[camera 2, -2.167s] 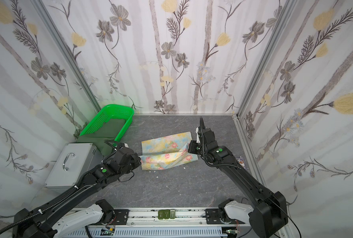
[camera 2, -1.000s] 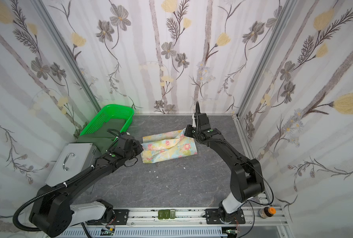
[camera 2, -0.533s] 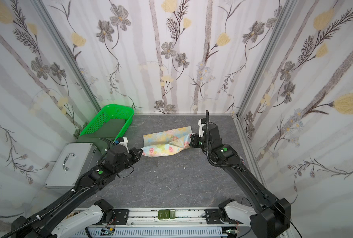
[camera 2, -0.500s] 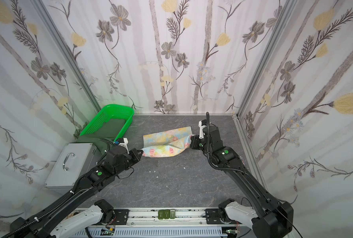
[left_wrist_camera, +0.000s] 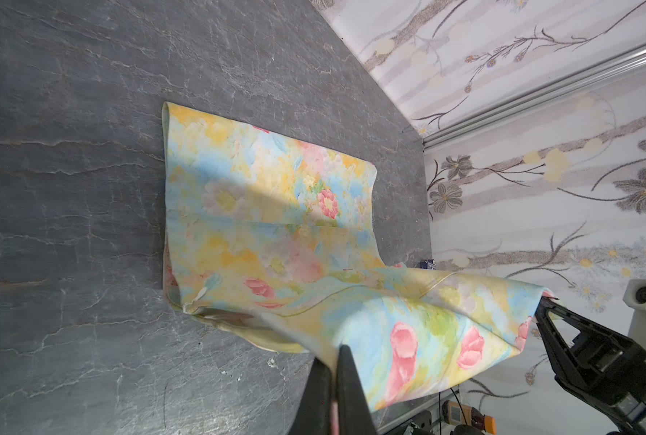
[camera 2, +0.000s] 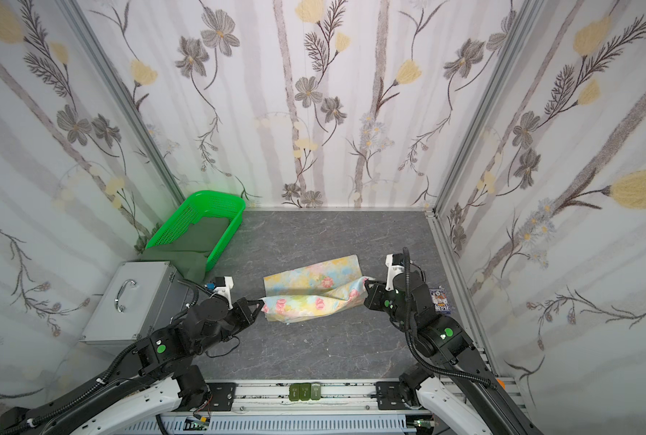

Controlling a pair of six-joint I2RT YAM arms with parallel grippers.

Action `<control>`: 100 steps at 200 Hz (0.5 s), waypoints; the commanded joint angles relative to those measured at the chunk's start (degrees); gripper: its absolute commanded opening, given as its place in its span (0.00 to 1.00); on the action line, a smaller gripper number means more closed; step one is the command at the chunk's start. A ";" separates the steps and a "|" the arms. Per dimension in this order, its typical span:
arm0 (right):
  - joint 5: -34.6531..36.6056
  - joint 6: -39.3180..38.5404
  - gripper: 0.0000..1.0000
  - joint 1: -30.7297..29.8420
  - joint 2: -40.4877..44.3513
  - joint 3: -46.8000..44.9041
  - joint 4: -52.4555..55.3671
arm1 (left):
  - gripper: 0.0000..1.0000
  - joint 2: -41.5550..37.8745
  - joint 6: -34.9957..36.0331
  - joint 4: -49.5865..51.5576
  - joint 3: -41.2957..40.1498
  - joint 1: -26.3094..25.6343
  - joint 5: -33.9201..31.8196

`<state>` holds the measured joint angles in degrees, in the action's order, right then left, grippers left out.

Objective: Fold and stack skirts
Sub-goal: Fold the skirt at the center of the table.

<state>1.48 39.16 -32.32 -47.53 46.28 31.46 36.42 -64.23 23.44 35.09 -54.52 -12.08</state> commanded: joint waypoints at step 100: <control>-8.75 -3.82 0.00 8.01 -28.65 7.28 -14.09 | 0.00 14.51 2.59 -6.03 0.33 13.12 -0.37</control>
<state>-5.17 36.47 -25.71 -73.08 52.42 22.79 47.81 -65.78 22.85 34.98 -45.30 -15.84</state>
